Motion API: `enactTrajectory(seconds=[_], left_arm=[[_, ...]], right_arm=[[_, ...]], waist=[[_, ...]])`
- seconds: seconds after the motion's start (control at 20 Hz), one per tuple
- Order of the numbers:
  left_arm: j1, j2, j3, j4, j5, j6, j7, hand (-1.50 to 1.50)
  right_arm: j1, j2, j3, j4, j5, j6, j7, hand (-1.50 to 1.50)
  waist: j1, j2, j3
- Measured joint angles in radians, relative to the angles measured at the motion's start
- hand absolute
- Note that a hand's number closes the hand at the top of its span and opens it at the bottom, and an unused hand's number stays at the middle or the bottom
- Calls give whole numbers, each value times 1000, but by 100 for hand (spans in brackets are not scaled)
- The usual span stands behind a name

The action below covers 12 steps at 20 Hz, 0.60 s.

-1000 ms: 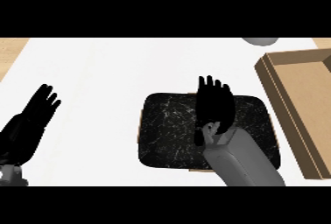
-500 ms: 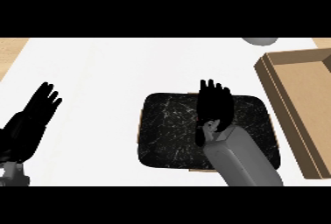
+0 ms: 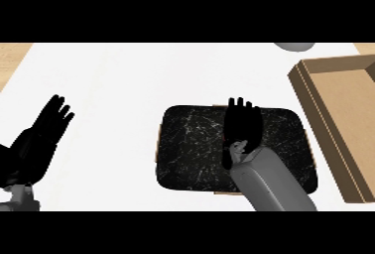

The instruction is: Pick the bell pepper from the tray and place it in the cardboard box

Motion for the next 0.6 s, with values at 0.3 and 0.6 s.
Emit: enactTrajectory(seconds=[0.3, 0.6], left_arm=[[8, -11, 20, 30, -11, -37, -30, 0], [14, -32, 34, -9, -34, -37, 3, 0]], right_arm=[[0, 3, -3, 43, 46, -25, -45, 150], [-13, 7, -25, 74, 100, -41, -108, 150]], waist=[[1, 0, 0], [1, -1, 0]])
